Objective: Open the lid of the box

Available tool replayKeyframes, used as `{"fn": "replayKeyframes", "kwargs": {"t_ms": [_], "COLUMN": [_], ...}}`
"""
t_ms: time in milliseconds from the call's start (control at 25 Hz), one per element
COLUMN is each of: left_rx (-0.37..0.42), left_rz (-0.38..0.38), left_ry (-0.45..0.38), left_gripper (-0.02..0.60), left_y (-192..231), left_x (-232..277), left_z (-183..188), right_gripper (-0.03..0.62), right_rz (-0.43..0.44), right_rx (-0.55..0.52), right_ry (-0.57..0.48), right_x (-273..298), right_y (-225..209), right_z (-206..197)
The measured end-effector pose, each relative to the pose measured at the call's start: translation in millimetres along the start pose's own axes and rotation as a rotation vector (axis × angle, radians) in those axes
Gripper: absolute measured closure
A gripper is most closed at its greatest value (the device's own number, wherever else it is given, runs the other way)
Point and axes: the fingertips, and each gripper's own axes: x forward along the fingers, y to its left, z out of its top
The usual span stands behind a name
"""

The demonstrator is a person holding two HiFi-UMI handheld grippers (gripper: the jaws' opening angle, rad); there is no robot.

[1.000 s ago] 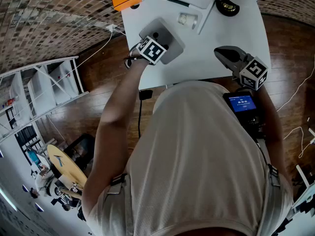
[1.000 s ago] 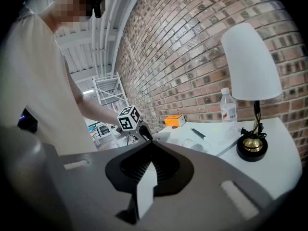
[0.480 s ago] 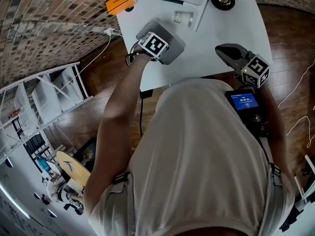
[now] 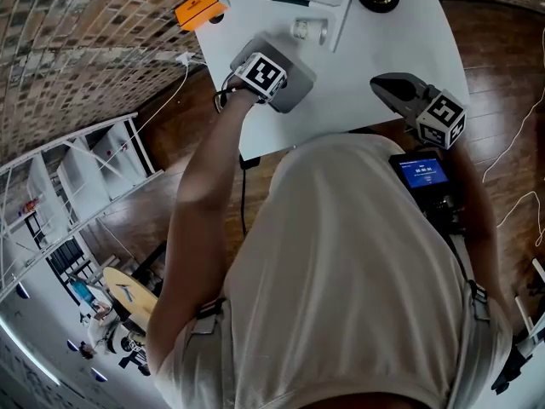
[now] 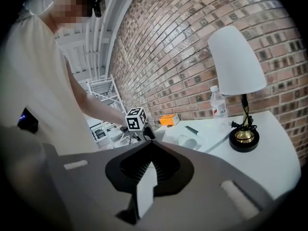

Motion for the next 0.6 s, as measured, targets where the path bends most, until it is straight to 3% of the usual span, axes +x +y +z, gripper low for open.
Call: {"fn": "replayKeyframes", "kwargs": {"t_ms": [280,440,600], "left_rx": [-0.027,-0.113,-0.2], "left_rz": [0.017,0.014,0.023], "left_ry": [-0.144,-0.199,-0.16], "left_gripper": [0.29,0.29,0.29], "left_y": [-13,-10,-20], "left_x": [-48,-63,-70], "left_z": [-6,-48,-103], "right_gripper": [0.592,0.592,0.592], "right_rz": [0.03,0.068,0.125], "right_rx": [-0.014,-0.026,-0.054], "right_ry": [0.009,0.027,0.064], "right_x": [9,31,51], "right_y": [2,7,14], "right_z": [0,4,6]}}
